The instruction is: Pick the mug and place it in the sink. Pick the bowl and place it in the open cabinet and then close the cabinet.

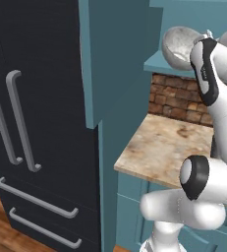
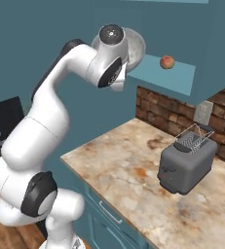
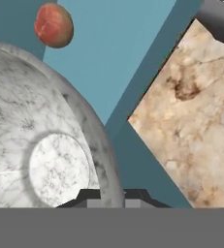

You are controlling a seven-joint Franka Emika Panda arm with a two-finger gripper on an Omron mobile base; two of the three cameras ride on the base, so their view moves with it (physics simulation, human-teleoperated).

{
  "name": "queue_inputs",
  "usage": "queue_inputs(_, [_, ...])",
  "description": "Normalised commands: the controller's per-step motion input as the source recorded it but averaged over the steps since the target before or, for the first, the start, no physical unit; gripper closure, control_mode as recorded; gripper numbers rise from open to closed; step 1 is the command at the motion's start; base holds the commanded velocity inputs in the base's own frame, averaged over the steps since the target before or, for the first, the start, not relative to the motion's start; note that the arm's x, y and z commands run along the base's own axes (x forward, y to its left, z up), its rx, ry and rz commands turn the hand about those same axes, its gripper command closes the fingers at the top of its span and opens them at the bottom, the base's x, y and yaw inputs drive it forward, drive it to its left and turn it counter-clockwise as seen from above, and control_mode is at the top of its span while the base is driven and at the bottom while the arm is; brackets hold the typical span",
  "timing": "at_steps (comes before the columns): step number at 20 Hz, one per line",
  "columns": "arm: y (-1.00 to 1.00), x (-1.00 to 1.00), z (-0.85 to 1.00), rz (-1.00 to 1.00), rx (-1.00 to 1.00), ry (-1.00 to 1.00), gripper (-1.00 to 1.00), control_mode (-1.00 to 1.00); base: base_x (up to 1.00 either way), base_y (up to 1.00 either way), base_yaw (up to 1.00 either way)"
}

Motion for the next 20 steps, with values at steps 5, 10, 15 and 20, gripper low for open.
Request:
queue_inputs(5, [-0.15, 0.52, 0.0, 0.0, 0.0, 0.0, 1.0, -1.0, 0.0, 0.0, 0.0])
queue_inputs(10, [-0.23, 0.42, 0.0, 0.0, 0.0, 0.0, 1.0, -1.0, 0.0, 0.0, 0.0])
queue_inputs(15, [-0.18, 0.42, 0.0, 0.0, 0.0, 0.0, 1.0, -1.0, 0.0, 0.0, 0.0])
queue_inputs(20, [-0.11, 0.47, 0.0, 0.0, 0.0, 0.0, 1.0, -1.0, 0.0, 0.0, 0.0])
